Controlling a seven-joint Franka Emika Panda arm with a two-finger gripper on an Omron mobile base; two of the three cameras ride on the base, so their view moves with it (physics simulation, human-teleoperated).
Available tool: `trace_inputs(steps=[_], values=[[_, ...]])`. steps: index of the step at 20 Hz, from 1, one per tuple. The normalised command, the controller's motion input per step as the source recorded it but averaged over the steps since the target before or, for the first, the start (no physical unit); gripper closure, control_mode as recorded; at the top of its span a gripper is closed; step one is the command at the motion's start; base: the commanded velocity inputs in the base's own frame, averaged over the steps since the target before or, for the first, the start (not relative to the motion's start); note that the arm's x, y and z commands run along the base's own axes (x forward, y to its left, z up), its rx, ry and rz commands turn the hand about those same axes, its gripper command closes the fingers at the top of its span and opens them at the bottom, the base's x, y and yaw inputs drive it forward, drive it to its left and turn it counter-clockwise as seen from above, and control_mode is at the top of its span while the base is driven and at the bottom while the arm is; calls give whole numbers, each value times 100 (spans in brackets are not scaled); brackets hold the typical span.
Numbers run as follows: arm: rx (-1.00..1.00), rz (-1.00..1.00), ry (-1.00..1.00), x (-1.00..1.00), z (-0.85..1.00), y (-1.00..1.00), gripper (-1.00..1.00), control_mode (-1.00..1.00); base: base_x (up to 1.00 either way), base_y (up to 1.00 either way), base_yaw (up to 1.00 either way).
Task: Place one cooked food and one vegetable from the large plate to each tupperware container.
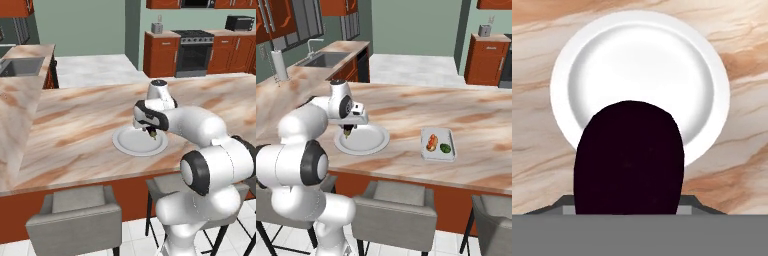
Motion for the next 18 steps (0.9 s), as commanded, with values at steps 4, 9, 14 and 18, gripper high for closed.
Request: trace_inputs(steps=[4,9,14,18], values=[[1,8,-9,-55,30,-12,100,-100,0,0,0],[0,7,-8,-26,28,-12,100,-100,0,0,0],[0,5,-5,0,29,0,100,-100,0,0,0],[0,5,-5,0,24,0,100,-100,0,0,0]])
